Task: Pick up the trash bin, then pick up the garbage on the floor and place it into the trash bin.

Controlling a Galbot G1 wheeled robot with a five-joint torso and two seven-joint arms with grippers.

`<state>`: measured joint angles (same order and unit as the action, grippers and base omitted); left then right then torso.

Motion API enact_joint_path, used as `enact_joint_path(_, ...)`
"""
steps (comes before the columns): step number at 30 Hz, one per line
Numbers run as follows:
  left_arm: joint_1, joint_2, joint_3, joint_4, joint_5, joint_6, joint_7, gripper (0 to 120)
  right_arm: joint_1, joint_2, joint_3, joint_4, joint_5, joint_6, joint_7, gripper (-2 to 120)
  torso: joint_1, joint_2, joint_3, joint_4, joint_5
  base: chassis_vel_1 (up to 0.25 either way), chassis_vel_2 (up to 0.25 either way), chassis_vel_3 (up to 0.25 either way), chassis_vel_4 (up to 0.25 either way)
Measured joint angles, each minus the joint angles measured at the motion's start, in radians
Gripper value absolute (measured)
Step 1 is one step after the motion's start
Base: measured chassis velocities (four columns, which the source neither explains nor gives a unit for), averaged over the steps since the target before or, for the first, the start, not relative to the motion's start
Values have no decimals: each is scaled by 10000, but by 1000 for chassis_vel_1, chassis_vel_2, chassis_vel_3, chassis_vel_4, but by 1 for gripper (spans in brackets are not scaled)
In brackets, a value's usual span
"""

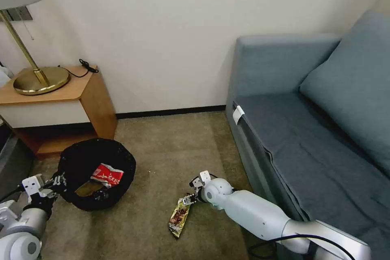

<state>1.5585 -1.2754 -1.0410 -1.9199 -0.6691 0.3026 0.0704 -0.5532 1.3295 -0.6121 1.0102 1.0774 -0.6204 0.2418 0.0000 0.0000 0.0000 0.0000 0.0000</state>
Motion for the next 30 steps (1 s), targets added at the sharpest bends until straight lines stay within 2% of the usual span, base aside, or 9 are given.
enact_joint_path(12,13,43,-53,131,2,-85,51,5,-14,471,218,-835,-547,374,-291,100,-1,0,-1,-2,-2,0,0,0,0)
enact_joint_path(23,4,101,-97,194,-30,-111,74,5,-13,591,164,-972,-696,508,-359,100,-1,1,-2,-5,-4,0,0,0,0)
enact_joint_path(30,-29,134,-107,250,-47,-123,85,5,11,596,96,-980,-866,596,-430,88,-2,4,-4,-9,-9,0,0,0,0)
